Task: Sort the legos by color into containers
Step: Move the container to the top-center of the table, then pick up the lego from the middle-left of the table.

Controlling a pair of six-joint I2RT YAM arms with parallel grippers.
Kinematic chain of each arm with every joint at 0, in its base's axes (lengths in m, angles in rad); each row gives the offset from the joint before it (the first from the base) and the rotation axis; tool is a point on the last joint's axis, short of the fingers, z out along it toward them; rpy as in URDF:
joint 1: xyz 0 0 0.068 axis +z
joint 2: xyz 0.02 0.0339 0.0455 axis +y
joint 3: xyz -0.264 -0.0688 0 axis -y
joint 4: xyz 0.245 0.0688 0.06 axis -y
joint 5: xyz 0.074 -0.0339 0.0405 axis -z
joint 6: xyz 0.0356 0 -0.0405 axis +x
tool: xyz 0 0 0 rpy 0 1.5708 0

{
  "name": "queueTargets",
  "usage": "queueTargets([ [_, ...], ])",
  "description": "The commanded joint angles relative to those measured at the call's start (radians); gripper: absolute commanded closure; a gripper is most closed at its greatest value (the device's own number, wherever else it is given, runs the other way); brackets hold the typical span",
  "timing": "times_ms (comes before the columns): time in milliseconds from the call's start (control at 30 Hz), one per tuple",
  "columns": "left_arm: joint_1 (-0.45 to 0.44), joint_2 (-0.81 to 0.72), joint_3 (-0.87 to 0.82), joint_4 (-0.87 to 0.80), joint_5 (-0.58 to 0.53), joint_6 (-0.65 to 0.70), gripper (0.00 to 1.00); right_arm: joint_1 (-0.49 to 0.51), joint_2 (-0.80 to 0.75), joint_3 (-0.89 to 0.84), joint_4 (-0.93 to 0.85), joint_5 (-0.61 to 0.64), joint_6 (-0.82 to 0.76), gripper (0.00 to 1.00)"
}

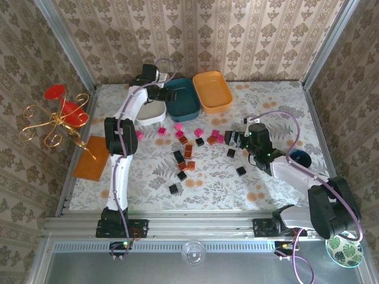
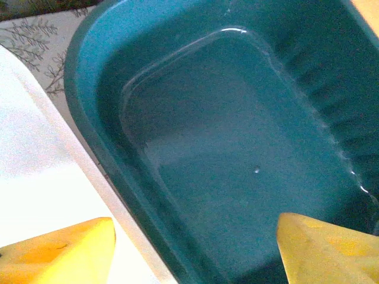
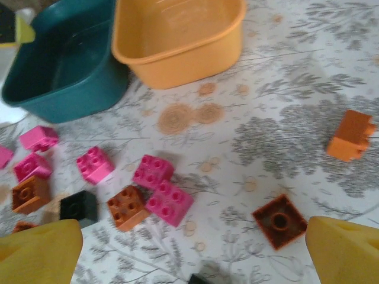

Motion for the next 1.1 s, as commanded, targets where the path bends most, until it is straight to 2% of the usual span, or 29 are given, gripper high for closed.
queueTargets([
  [0, 0.004, -0.186, -0.141, 0.069, -0.04, -0.019, 0.22, 0.076, 0.01, 0.059, -0.055, -0.044, -0.036, 0.03],
  [200, 0.029, -0.612, -0.762, 0.372, -0.051, -0.088, 0.16, 0.252, 0.03, 0.096, -0.039, -0.186, -0.134, 0.03],
  [300, 0.071, -0.767, -0.999, 0.411, -0.037, -0.085, 0.15, 0.337, 0.067, 0.107, -0.004, -0.235, -0.18, 0.03],
  [367, 0.098, -0.82, -1.08, 0.389, -0.037, -0.056, 0.15, 0.372, 0.094, 0.105, 0.032, -0.25, -0.191, 0.02],
  [533, 0.121, -0.826, -1.159, 0.324, -0.097, 0.045, 0.14, 0.403, 0.169, 0.079, 0.113, -0.255, -0.18, 0.03],
  [767, 0.124, -0.703, -1.15, 0.278, -0.181, 0.154, 0.15, 0.404, 0.141, 0.035, 0.121, -0.187, -0.189, 0.03],
  [933, 0.124, -0.577, -1.055, 0.194, -0.198, 0.192, 0.23, 0.404, 0.137, 0.036, 0.105, -0.153, -0.192, 0.02],
  [1067, 0.124, -0.533, -1.027, 0.181, -0.189, 0.203, 0.27, 0.405, 0.147, 0.041, 0.095, -0.137, -0.193, 0.02],
])
